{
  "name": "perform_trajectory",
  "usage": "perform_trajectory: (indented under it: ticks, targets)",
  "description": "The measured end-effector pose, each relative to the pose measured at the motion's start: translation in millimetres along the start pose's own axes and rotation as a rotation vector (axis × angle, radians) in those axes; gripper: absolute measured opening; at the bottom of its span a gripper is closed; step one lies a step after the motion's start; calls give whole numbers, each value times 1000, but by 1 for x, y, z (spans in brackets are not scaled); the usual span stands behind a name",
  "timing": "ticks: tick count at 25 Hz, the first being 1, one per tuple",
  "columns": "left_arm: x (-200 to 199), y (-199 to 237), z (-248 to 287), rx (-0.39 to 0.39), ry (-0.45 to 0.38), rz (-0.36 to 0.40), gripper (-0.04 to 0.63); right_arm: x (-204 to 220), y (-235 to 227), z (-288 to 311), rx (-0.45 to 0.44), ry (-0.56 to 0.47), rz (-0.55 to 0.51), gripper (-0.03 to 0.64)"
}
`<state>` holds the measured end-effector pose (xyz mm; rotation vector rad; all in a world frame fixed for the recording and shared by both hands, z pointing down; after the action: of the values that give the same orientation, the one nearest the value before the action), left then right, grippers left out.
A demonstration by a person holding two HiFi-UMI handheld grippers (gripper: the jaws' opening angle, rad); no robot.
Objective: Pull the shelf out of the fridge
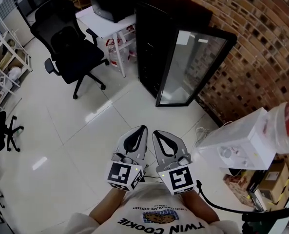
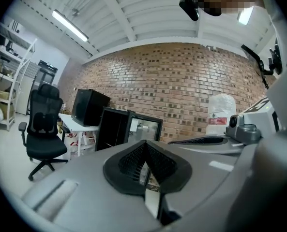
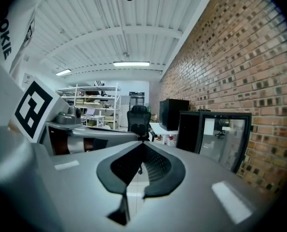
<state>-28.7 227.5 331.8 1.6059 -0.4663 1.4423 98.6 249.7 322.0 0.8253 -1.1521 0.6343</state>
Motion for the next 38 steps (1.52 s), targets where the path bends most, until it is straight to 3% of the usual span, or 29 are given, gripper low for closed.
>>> perform_trajectory:
  ticks: [9,19,25,38]
  targets:
    - [-37,83,49,35,43,-31,0,-14,-13,98,37,37,18,5]
    - [-73,159,74,72,21,-52,0,-44,-9,183,63,38,-30,5]
    - [-83,175,84,84,3,-68,0,-47,-10,196,93,39,-59,5]
    - [-82,196,131,141,35,-53,0,-40,-43,229,170,35,-10,5]
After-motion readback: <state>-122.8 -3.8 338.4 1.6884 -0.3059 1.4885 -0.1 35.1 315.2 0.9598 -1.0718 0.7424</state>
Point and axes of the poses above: the fingertips, and each gripper's own axes: z forward along the fingers, y to its left, x out of its underside, the point moved 9 cm from there along -z, backward along the fingers, and after that the axes turned 11 degrees about -z, right-handed, at the moved point
